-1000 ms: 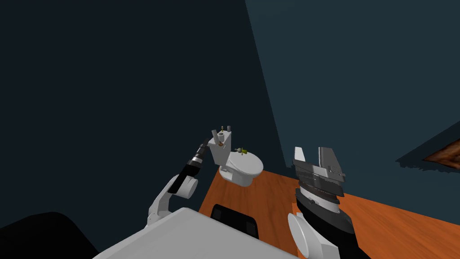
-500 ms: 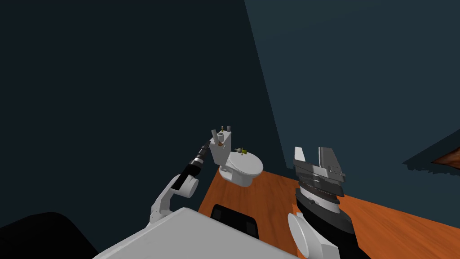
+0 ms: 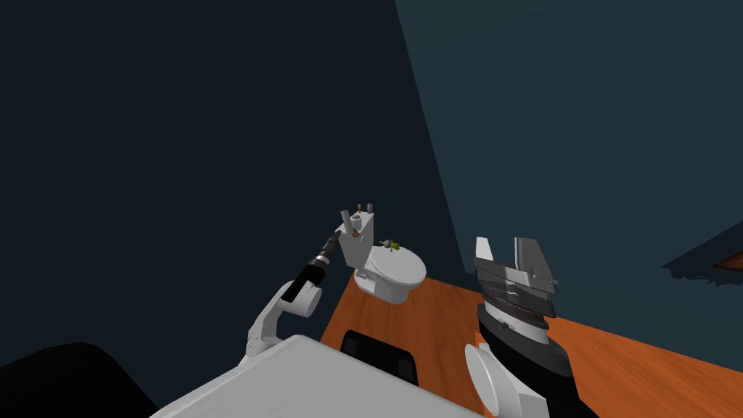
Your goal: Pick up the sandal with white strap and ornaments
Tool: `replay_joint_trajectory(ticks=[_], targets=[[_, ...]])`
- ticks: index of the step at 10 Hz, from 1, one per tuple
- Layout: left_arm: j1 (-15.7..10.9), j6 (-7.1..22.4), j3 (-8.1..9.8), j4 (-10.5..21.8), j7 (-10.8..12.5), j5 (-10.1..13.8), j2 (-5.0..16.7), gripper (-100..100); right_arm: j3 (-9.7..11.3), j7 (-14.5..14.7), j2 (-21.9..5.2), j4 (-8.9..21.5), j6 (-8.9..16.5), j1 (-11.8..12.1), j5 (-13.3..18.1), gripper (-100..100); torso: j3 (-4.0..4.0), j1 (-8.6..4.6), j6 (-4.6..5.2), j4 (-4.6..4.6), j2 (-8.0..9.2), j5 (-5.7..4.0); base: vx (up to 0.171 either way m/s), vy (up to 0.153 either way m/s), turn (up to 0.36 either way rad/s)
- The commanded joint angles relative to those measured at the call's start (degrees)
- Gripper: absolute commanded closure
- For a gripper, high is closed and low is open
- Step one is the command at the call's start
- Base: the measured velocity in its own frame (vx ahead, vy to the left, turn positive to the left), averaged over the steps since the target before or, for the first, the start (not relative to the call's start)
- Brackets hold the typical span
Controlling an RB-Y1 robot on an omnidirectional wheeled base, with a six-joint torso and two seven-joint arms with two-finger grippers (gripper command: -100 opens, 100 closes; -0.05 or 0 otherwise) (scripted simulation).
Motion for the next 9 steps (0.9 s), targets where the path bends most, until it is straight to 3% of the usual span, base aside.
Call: replay_joint_trajectory(ticks=[1, 9], targets=[[-0.1, 1.9, -0.07, 0.5, 0.2, -0.1, -0.2, -100, 0.0, 0.0, 0.0, 0.0, 0.0, 0.0, 0.0, 0, 0.0, 0.0, 0.0, 0.0, 0.0, 0.0, 0.049, 0.024, -0.013], [-1.2, 11.9, -0.64, 3.0, 1.9, -0.9, -1.1, -100, 0.0, 0.0, 0.0, 0.0, 0.0, 0.0, 0.0, 0, -0.16, 0.11, 0.0, -0.06, -0.26, 0.03, 0.09, 0.044, -0.052]])
